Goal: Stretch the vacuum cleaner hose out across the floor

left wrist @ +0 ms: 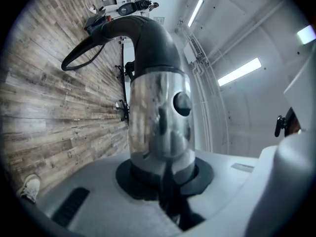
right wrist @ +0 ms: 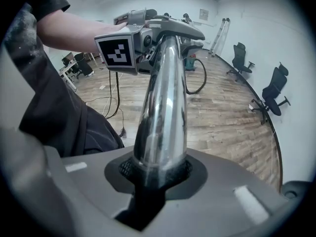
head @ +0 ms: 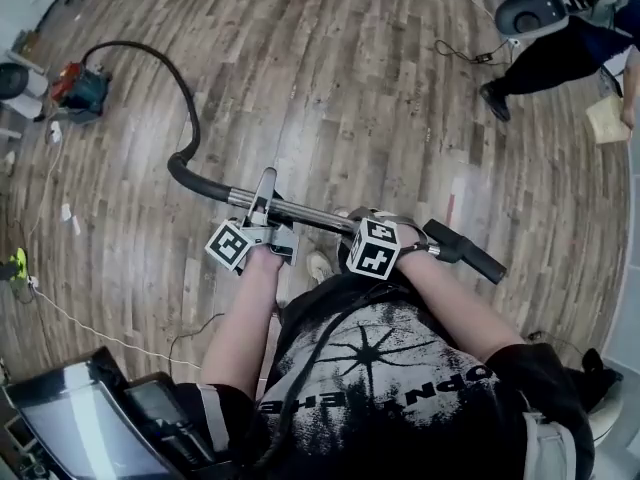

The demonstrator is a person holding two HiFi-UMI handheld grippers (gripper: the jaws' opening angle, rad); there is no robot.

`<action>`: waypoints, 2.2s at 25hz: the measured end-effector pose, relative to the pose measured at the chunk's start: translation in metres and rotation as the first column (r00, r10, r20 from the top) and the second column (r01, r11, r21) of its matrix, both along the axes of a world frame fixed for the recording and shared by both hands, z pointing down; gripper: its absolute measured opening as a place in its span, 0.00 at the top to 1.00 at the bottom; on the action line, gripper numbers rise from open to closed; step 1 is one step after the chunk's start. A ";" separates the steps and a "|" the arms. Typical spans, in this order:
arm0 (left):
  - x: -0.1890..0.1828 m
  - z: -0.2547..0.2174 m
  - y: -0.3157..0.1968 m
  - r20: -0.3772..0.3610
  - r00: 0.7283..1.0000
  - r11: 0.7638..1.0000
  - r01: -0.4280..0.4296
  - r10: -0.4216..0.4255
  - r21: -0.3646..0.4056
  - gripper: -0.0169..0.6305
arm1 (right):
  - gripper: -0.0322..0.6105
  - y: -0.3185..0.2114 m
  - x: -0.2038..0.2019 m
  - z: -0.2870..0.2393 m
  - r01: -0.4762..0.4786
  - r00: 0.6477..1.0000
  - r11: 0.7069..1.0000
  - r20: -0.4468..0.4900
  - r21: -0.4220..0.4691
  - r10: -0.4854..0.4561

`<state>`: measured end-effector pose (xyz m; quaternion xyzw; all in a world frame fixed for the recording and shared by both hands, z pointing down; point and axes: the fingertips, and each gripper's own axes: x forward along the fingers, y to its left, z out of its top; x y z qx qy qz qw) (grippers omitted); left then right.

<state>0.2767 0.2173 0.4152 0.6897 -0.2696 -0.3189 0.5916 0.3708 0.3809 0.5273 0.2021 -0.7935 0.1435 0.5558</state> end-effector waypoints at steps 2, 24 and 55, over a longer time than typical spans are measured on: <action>-0.004 0.005 0.002 0.003 1.000 1.000 -0.005 0.005 0.002 0.89 | 0.80 0.003 -0.001 -0.001 -0.006 1.000 1.000 -0.015 -0.007 0.006; 0.217 -0.020 0.046 0.026 0.998 0.997 -0.056 0.055 0.048 0.89 | 0.80 0.050 0.204 -0.010 -0.056 0.998 0.998 0.023 0.035 0.056; 0.363 0.012 0.013 0.031 0.984 0.984 -0.172 0.173 -0.041 0.89 | 0.80 0.020 0.337 0.004 -0.179 0.980 0.979 -0.070 0.098 0.186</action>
